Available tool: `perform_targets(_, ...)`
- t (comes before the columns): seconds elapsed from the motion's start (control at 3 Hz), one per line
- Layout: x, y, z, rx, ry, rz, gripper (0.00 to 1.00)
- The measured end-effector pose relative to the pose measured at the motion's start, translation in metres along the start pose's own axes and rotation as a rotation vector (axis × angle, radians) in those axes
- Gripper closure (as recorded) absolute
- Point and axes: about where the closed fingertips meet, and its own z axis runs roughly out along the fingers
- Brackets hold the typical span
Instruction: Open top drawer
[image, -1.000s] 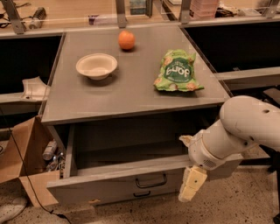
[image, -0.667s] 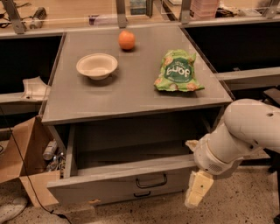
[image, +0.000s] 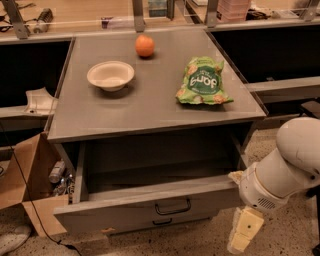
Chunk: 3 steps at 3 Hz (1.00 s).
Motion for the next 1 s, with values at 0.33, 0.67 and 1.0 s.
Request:
perform_targets(0.33, 0.0, 0.0, 0.0, 0.0, 0.0, 0.0, 0.0)
perform_targets(0.67, -0.027, -0.036, 0.018, -0.022, -0.025, -0.052, 0.0)
perform_targets(1.0, -0.028, -0.036, 0.019, -0.025, -0.026, -0.053, 0.0)
